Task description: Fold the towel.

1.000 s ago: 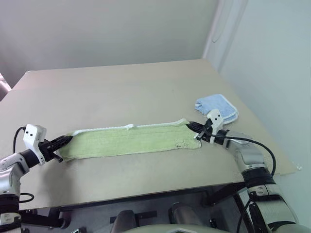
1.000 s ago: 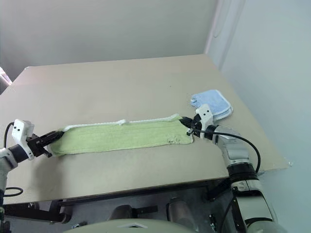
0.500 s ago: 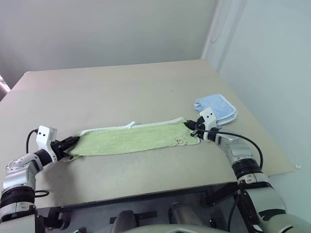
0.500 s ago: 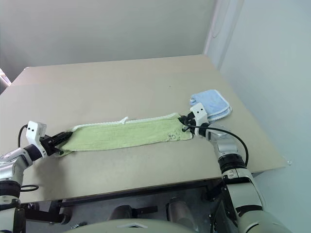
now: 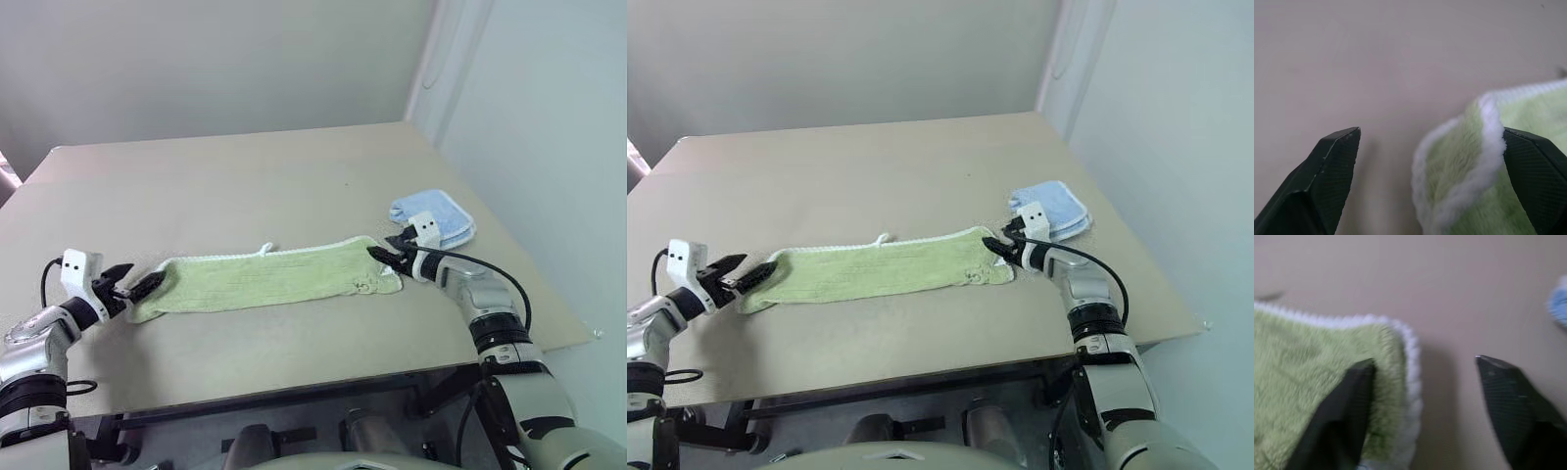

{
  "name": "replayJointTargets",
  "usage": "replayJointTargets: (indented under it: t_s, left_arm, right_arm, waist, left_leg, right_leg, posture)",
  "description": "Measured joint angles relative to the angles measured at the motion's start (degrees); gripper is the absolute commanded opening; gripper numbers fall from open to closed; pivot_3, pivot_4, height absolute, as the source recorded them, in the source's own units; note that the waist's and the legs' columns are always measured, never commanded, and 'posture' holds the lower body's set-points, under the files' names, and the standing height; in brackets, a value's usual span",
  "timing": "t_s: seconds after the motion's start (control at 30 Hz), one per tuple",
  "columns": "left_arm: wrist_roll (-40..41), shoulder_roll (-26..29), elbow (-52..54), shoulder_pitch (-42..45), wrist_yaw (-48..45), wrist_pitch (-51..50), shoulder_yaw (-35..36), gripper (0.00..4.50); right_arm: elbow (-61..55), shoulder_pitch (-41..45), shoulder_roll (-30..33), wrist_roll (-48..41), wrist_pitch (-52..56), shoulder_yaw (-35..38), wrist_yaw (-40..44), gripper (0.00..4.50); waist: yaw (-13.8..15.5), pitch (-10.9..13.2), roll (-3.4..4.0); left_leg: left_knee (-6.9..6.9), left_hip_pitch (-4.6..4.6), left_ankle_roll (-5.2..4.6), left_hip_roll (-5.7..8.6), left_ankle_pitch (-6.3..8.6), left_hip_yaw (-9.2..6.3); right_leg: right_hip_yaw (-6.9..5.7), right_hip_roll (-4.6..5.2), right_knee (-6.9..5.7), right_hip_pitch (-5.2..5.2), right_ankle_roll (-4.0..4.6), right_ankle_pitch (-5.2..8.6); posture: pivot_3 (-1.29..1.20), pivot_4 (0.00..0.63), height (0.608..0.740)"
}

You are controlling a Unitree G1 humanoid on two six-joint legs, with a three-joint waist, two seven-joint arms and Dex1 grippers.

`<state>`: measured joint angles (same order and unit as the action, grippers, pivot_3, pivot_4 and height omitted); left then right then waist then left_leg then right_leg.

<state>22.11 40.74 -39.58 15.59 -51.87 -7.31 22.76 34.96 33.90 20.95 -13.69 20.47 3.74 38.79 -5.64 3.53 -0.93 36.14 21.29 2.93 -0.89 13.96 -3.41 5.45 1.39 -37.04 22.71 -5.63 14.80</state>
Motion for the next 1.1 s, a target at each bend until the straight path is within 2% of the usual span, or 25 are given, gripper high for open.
replayJointTargets:
  t_s: [0.17, 0.27, 0.4, 0.5, 0.63, 0.73, 0.93, 1.1]
  left_arm:
    - [5.0, 0.5, 7.8, -0.3, 0.8, -5.0, 3.8, 4.5]
    - [8.8, 0.5, 14.4, -1.3, 0.4, -10.0, 5.3, 4.5]
    - [9.8, -0.4, 22.0, -4.9, -1.1, -13.2, 2.8, 4.5]
    - [9.2, -2.6, 25.9, -6.6, -1.9, -13.7, -1.5, 4.5]
    - [7.1, -5.2, 26.8, -6.5, -2.4, -13.5, -6.7, 4.5]
    - [6.1, -6.0, 26.8, -6.1, -2.9, -13.1, -8.9, 4.5]
    - [5.3, -7.0, 26.7, -5.1, -3.2, -11.9, -10.7, 4.5]
    - [4.6, -7.3, 26.7, -4.5, -3.4, -11.5, -11.2, 4.5]
  right_arm:
    - [-5.2, 2.5, 0.6, -7.8, 12.0, 8.0, -3.1, 3.92]
    - [-12.5, 2.9, 0.0, -17.2, 23.8, 15.0, -5.7, 3.92]
    - [-22.0, 2.1, -5.2, -32.8, 40.2, 26.9, -15.5, 3.92]
    - [-28.5, -2.0, -11.2, -42.2, 49.0, 31.6, -23.4, 3.92]
    - [-28.9, -6.2, -14.9, -53.1, 58.7, 35.0, -32.3, 3.92]
    - [-28.4, -7.6, -14.6, -61.9, 63.0, 37.3, -38.4, 3.92]
    - [-23.3, -15.1, -7.1, -73.2, 69.1, 33.8, -44.0, 3.92]
    - [-23.0, -17.1, -3.8, -76.1, 66.7, 30.1, -47.0, 3.92]
  waist:
    - [0.0, 0.0, 0.01]
    - [0.1, 0.0, 0.03]
    - [0.1, 0.0, 0.03]
    - [0.1, 0.0, 0.02]
    - [0.1, 0.1, 0.13]
    - [0.0, 0.1, 0.12]
    - [-0.2, 0.1, 0.15]
    - [-0.2, 0.1, 0.15]
  left_leg:
    - [0.0, 0.02, 0.0, 0.0, 0.0, -0.02]
    - [-0.07, 0.05, 0.0, -0.01, 0.0, -0.02]
    - [-0.13, 0.05, -0.01, -0.01, 0.0, -0.03]
    - [-0.11, 0.05, -0.01, -0.04, 0.0, -0.04]
    - [0.04, 0.08, 0.0, 0.0, 0.0, 0.03]
    - [0.0, 0.09, -0.01, 0.0, 0.0, 0.02]
    - [-0.24, 0.15, -0.02, -0.02, 0.01, 0.08]
    - [-0.24, 0.15, -0.03, -0.02, 0.02, 0.06]
  right_leg:
    - [0.01, -0.01, -0.04, 0.02, 0.04, 0.03]
    - [0.01, 0.0, -0.03, 0.04, 0.03, 0.03]
    - [0.01, -0.01, -0.03, 0.07, 0.05, 0.02]
    - [0.01, -0.05, -0.02, 0.06, 0.06, 0.05]
    - [0.08, -0.02, 0.03, 0.06, 0.08, 0.05]
    - [0.09, -0.02, 0.09, 0.06, 0.08, 0.05]
    - [0.11, -0.03, 0.45, 0.07, 0.07, 0.06]
    - [0.11, -0.05, 0.54, 0.04, 0.05, 0.06]
  posture:
    - [0.0, 0.0, 0.74]
    - [0.0, 0.0, 0.74]
    - [0.0, 0.0, 0.74]
    - [0.0, 0.0, 0.74]
    - [0.0, 0.0, 0.74]
    - [0.0, 0.0, 0.74]
    - [0.0, 0.0, 0.74]
    - [0.0, 0.0, 0.74]
